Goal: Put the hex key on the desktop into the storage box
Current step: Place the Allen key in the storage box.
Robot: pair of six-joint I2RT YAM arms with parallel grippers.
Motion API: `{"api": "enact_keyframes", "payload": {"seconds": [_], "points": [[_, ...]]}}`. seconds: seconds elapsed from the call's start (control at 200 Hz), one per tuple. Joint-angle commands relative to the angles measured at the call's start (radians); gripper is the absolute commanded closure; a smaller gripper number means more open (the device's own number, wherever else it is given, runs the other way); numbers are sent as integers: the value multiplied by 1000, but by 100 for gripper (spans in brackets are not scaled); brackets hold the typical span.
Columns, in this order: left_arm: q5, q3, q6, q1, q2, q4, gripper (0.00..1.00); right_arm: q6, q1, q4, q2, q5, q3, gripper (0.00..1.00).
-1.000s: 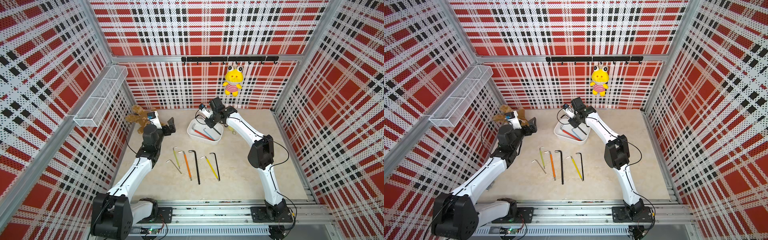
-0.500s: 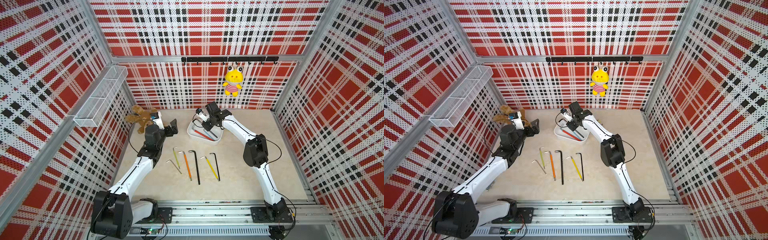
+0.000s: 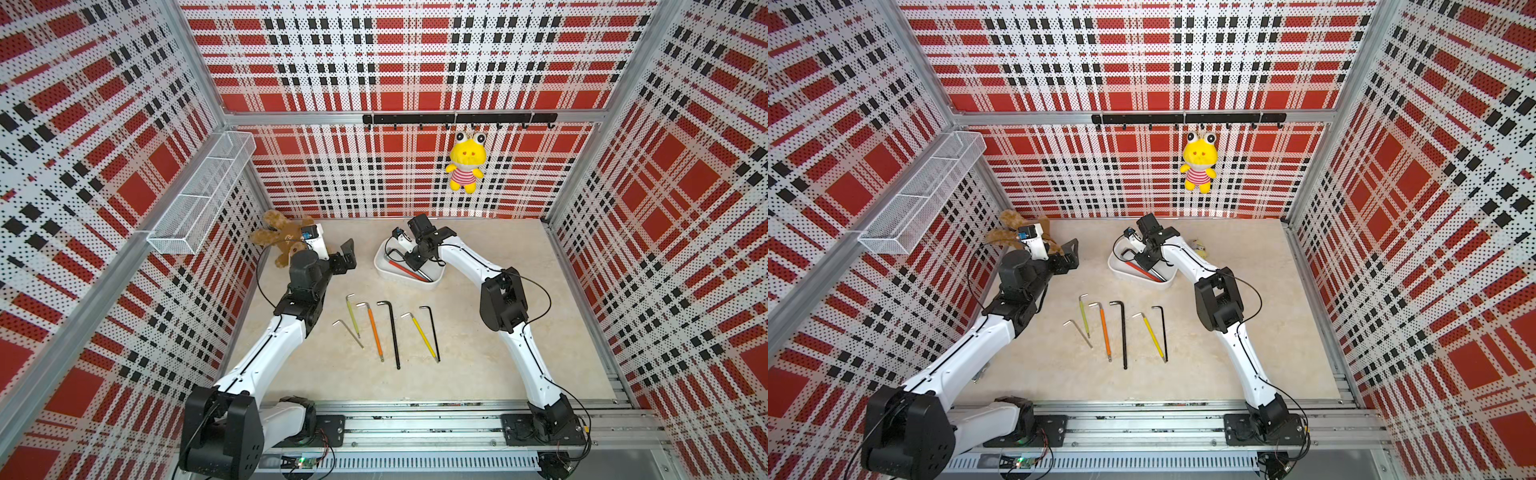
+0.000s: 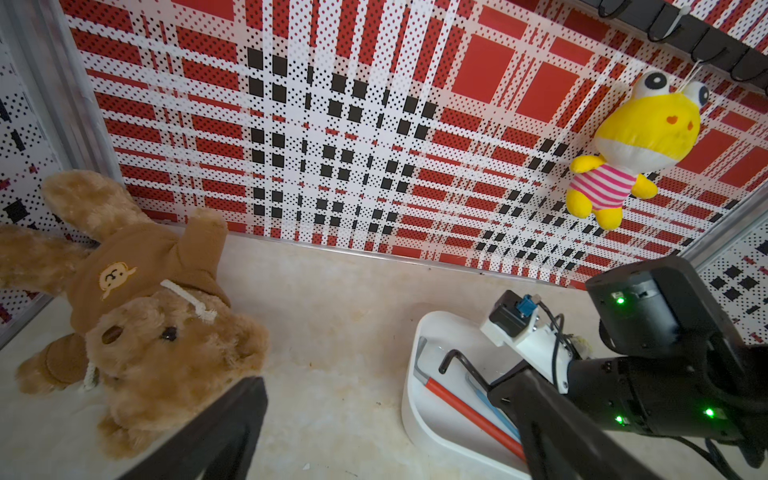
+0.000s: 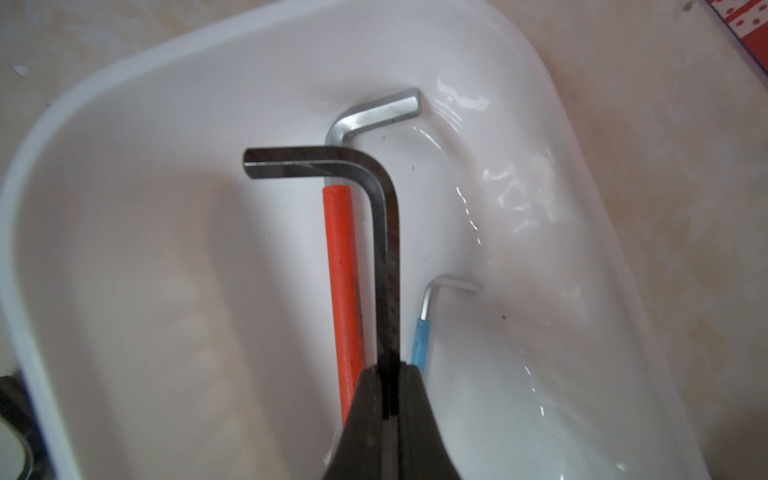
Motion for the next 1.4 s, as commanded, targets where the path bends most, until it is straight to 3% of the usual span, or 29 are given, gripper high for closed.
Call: {"api": "enact_keyframes", "payload": {"seconds": [0.0,0.356,0.747,0.957,1.133,1.398], "points": [[7,33,18,-6,-10,-11,1,34,4,26,25,20,37,100],[7,42,24,-6,-21,-18,1,73,4,35,77,42,50,100],[10,51,28,-5,-18,-25,1,141,4,112,25,58,19,69],[10,55,28,-6,-17,-25,1,194,6,133,-127,76,-39,59],[25,59,23,-5,-17,-28,1,268,15,216,-375,126,-264,52],[56,67,14,-6,-8,-34,1,418,29,115,-693,227,-558,48]]}}
